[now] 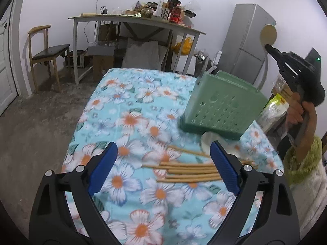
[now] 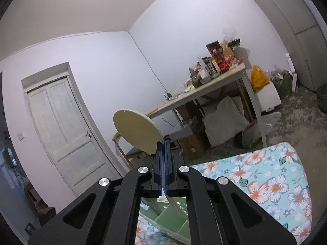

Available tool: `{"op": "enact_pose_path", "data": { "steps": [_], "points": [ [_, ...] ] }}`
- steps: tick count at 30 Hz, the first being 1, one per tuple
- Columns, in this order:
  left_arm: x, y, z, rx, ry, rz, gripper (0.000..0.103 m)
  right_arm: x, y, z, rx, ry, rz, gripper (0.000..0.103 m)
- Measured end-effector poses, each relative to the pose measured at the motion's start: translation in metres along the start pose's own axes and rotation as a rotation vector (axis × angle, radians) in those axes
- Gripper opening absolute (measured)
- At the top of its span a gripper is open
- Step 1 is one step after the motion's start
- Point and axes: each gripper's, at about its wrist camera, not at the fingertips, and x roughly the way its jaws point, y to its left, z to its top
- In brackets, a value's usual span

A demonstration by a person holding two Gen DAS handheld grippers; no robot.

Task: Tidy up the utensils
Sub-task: 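Lower the white spoon into the green holder and open the right tool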

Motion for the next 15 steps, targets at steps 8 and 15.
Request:
{"op": "enact_pose_path", "data": {
  "steps": [8, 15],
  "points": [
    [0.000, 0.011, -0.007, -0.036, -0.025, 0.026, 0.090, 0.022, -0.021, -0.022, -0.017, 0.074, -0.056, 0.003],
    [0.002, 0.017, -0.009, -0.060, -0.051, 0.029, 0.090, 0.017, -0.019, -0.040, -0.070, 0.116, -0.098, 0.004]
  ]
}}
